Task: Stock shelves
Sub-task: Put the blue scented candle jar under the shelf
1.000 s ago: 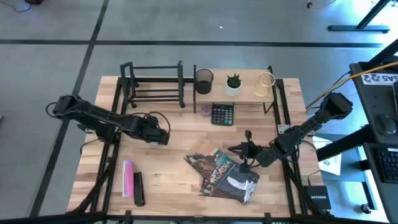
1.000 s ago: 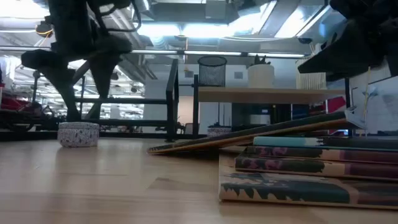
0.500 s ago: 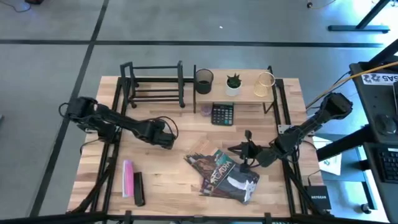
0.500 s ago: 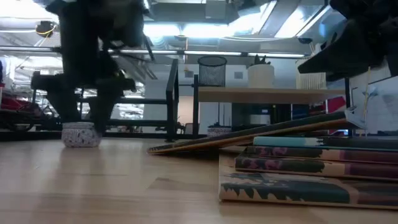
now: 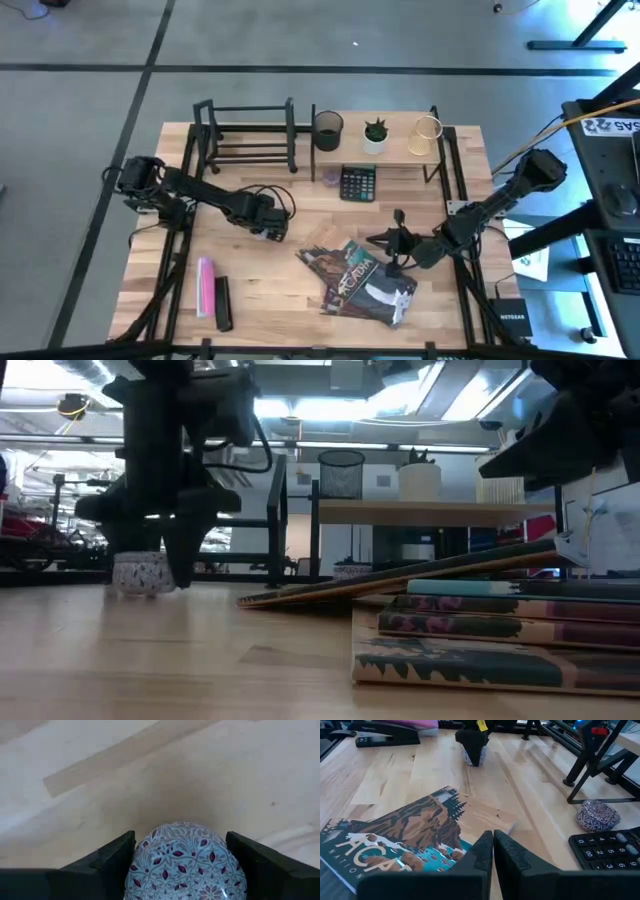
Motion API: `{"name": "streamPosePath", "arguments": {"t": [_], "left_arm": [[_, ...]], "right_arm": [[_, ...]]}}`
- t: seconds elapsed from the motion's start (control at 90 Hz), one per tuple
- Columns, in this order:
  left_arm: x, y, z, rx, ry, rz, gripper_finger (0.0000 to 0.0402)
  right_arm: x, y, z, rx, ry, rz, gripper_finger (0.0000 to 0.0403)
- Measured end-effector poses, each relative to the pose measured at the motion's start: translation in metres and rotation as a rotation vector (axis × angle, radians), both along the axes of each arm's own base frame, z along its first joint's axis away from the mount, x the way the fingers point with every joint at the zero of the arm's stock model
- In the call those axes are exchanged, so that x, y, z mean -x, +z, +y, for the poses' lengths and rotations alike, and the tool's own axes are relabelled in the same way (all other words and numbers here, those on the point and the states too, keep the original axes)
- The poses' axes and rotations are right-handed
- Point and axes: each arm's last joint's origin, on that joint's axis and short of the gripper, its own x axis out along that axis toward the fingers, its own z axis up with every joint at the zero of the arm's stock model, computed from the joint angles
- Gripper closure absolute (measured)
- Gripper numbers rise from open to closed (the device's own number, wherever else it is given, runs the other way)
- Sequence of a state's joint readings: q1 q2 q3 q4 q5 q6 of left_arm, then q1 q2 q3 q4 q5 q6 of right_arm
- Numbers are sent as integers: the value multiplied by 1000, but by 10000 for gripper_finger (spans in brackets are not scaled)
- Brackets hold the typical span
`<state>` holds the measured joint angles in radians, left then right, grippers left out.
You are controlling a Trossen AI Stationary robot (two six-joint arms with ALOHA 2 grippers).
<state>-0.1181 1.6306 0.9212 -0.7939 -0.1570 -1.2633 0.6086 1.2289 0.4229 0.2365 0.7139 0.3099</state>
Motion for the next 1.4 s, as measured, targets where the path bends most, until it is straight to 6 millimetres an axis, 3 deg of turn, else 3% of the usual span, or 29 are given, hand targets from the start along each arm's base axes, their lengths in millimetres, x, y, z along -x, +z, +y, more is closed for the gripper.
{"name": "streamPosePath", "arguments": {"t": [0.211,0.4,0.544,0.711,0.922,1.078,1.233,1.4], "left_arm": [[-13,19,4,20,-37,-29,136],[-40,59,13,-51,-111,-173,140],[-68,88,19,-127,-178,-268,143],[-114,101,17,-184,-295,-336,146],[-178,91,8,-230,-445,-415,147],[-210,74,11,-263,-511,-415,147],[-231,58,22,-297,-536,-466,147],[-239,39,34,-277,-531,-469,147]], "right_arm": [[0,0,0,4,1,2,403],[4,4,2,20,28,-4,403],[15,21,10,17,85,-14,403],[32,51,19,15,110,-76,403],[53,76,23,9,114,-121,403],[62,82,28,-15,133,-149,403],[65,82,30,-58,121,-159,403],[65,82,30,-89,110,-163,403]]}}
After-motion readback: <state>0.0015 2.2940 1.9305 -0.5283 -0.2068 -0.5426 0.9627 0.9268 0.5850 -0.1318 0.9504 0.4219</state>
